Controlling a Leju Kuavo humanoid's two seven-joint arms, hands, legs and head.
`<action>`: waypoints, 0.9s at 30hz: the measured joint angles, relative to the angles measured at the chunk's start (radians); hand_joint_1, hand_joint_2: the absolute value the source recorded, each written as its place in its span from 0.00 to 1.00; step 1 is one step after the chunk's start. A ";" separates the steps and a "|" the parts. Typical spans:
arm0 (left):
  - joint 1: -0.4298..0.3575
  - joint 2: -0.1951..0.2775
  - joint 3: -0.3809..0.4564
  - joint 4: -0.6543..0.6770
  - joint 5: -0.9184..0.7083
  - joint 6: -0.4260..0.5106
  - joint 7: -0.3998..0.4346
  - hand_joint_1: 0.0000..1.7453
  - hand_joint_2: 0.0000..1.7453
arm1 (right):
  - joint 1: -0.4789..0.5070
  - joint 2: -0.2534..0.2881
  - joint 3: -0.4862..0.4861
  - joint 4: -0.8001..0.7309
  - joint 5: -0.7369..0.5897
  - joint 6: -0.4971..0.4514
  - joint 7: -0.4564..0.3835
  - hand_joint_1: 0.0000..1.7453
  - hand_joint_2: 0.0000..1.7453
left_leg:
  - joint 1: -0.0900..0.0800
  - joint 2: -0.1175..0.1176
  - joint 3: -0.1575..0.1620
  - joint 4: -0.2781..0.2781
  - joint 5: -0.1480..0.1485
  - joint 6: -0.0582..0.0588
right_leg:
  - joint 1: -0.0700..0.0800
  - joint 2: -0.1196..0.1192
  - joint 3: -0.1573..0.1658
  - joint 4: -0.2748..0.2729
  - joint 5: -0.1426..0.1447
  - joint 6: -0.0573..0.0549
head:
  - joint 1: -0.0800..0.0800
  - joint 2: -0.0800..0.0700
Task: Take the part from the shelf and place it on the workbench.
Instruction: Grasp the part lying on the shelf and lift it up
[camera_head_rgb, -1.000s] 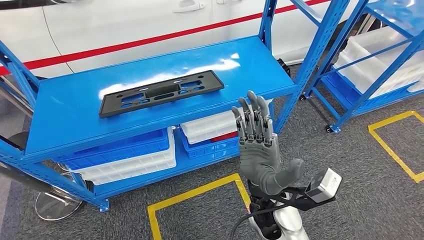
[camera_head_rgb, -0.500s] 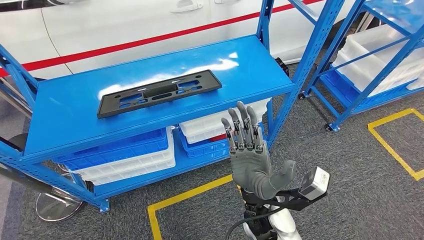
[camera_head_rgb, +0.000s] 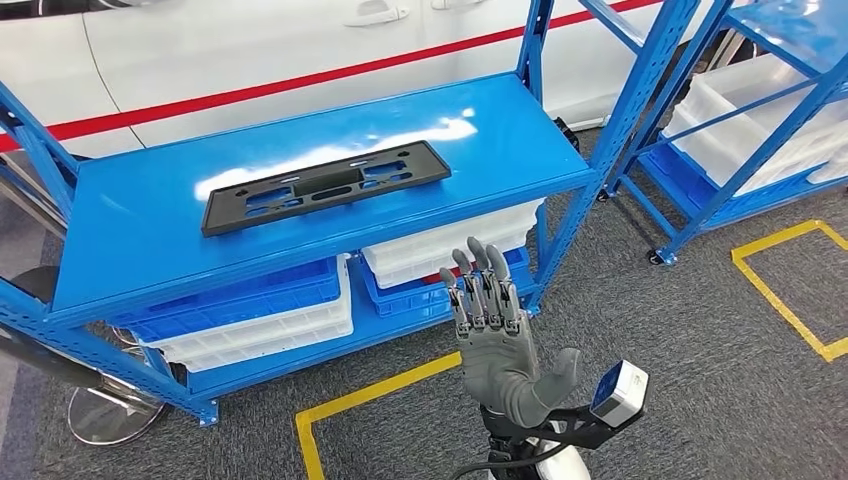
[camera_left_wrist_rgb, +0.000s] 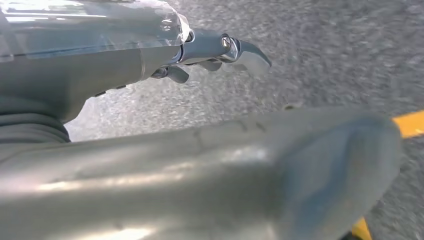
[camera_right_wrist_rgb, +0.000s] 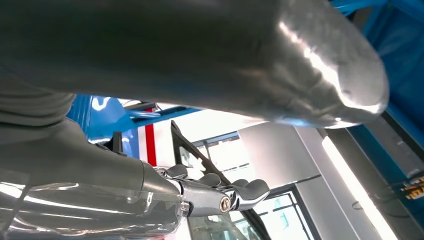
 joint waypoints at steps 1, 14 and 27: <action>0.000 0.000 0.000 0.000 0.000 0.001 0.001 0.00 0.00 | 0.003 0.000 0.000 -0.006 0.001 0.003 0.004 0.00 0.00 | 0.001 0.001 0.002 -0.004 0.002 0.007 | -0.001 -0.001 -0.008 0.021 -0.014 0.004 | 0.001 0.000; -0.004 -0.001 -0.006 0.000 -0.006 -0.008 -0.001 0.00 0.00 | 0.020 -0.003 0.000 -0.035 0.006 0.012 0.024 0.00 0.00 | -0.014 0.003 0.025 -0.006 -0.024 0.001 | 0.007 -0.004 -0.007 -0.006 0.006 -0.018 | 0.001 0.000; -0.003 -0.002 -0.007 0.003 -0.006 -0.002 0.011 0.00 0.00 | 0.015 0.001 0.000 -0.048 0.005 0.029 0.048 0.00 0.00 | 0.006 0.002 -0.046 0.031 0.030 -0.022 | -0.001 0.001 0.081 -0.021 -0.061 -0.014 | 0.001 0.000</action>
